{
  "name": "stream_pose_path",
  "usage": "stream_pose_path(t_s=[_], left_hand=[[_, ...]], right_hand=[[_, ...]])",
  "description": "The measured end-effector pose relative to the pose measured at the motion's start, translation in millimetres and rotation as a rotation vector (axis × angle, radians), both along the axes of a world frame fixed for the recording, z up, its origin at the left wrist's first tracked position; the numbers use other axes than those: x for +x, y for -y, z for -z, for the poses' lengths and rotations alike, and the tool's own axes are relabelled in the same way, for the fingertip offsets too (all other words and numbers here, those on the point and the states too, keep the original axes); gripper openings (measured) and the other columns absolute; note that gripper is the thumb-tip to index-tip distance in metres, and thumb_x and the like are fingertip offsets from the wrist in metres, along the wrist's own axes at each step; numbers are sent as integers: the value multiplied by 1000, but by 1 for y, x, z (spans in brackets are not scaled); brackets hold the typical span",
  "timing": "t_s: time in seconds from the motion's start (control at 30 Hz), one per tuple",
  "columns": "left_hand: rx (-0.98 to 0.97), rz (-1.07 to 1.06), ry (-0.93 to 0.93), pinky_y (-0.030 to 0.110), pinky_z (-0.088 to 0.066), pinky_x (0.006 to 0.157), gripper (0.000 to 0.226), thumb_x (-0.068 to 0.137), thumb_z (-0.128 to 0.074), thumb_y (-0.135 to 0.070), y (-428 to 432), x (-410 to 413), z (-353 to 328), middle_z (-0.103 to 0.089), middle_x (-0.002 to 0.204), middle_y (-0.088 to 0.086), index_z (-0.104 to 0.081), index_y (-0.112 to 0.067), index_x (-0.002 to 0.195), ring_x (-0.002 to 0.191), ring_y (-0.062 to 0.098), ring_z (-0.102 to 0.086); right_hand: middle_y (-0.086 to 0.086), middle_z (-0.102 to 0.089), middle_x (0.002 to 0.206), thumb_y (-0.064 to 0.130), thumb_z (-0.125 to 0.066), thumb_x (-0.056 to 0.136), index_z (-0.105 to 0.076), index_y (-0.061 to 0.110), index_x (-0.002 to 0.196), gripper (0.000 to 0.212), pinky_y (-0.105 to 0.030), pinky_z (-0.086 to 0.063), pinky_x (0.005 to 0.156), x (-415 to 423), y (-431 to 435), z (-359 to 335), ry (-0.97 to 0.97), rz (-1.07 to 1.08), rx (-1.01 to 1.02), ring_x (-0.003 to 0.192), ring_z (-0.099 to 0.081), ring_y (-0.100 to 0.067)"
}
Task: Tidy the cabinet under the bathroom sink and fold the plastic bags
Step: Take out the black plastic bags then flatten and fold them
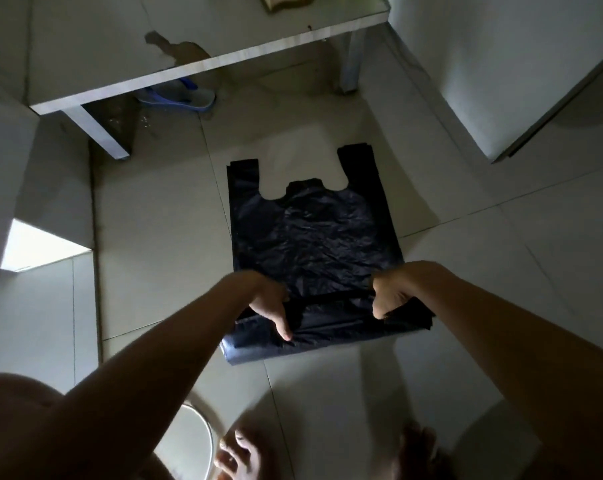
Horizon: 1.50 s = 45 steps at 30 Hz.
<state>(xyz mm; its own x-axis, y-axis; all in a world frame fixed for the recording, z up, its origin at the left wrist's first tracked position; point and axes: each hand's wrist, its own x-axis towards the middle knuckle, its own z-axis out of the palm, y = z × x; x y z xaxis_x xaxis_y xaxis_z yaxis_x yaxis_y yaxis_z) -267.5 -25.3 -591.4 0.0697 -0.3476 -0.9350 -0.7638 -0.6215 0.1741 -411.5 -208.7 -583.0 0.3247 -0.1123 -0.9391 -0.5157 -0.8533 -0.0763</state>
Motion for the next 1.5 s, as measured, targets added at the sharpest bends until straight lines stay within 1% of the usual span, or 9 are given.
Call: stream_pose_path(t_s=[0.17, 0.43, 0.57, 0.73, 0.87, 1.07, 1.2, 1.37, 1.5], left_hand=[[-44, -102, 56, 38, -55, 92, 31, 68, -84, -47, 15, 52, -37, -66, 90, -6, -69, -27, 86, 95, 23, -66], [14, -264, -22, 42, -55, 94, 17, 74, -85, -23, 18, 83, -56, -70, 98, 1, -74, -24, 88, 107, 27, -64], [27, -350, -49, 41, -57, 88, 13, 80, -79, -11, 18, 98, -60, -73, 103, 10, -73, -17, 90, 103, 29, -67], [-29, -457, 3, 45, -57, 88, 11, 82, -74, -5, 43, 135, -83, -72, 105, 17, -71, -12, 90, 98, 33, -69], [-91, -435, 178, 51, -34, 111, 32, 81, -74, -8, 69, 161, -90, -43, 147, 20, -65, -12, 111, 134, 39, -41], [-33, -322, 296, 37, -37, 89, 70, 83, -74, -18, 100, 183, -82, -34, 154, 12, -43, -13, 146, 137, 33, -36], [-66, -302, 334, 26, -48, 68, 57, 85, -72, -16, 112, 201, -77, -46, 145, 14, -52, -11, 138, 117, 29, -52], [-245, -306, 453, 24, -47, 57, 39, 86, -72, -18, 123, 230, -70, -59, 119, 10, -64, -9, 123, 100, 27, -59], [-674, -387, 854, 46, -45, 99, 37, 86, -67, -26, 129, 246, -30, -61, 128, 9, -61, -17, 121, 115, 28, -58]], right_hand=[[-16, -58, 92, 19, -63, 83, -54, -2, 129, 52, -31, -31, 59, 26, 25, -32, 125, 56, -68, 69, -41, -21], [-4, -51, 91, 24, -71, 85, -54, 9, 109, 34, -26, -35, 55, 61, 37, -61, 156, -74, -142, 72, -48, -18], [-10, -45, 140, 32, -73, 85, -40, 12, 144, 70, -29, -45, 79, 71, 51, -68, 168, -13, -149, 113, -51, -26], [-11, -42, 146, 30, -76, 80, -37, 10, 147, 80, -36, -48, 100, 102, 74, -86, 222, 69, -160, 123, -50, -27], [-11, -46, 139, 29, -72, 83, -41, 10, 143, 71, -30, -50, 87, 130, 91, -100, 268, 62, -203, 111, -55, -26], [-19, -55, 122, 10, -55, 98, -46, -9, 139, 46, -11, -31, 34, 160, 95, -91, 215, -41, -229, 68, -40, -15], [-7, -40, 73, 10, -59, 94, -46, 1, 81, 21, -15, -28, 34, 178, 104, -83, 269, 1, -310, 54, -34, -14], [-11, -56, 98, 17, -64, 89, -51, 4, 119, 36, -28, -50, 79, 202, 126, -62, 510, 105, -359, 85, -56, -23], [-4, -60, 122, 36, -62, 90, -55, 22, 132, 45, -67, -7, 118, 214, 133, -12, 911, 95, -658, 119, -56, -27]])
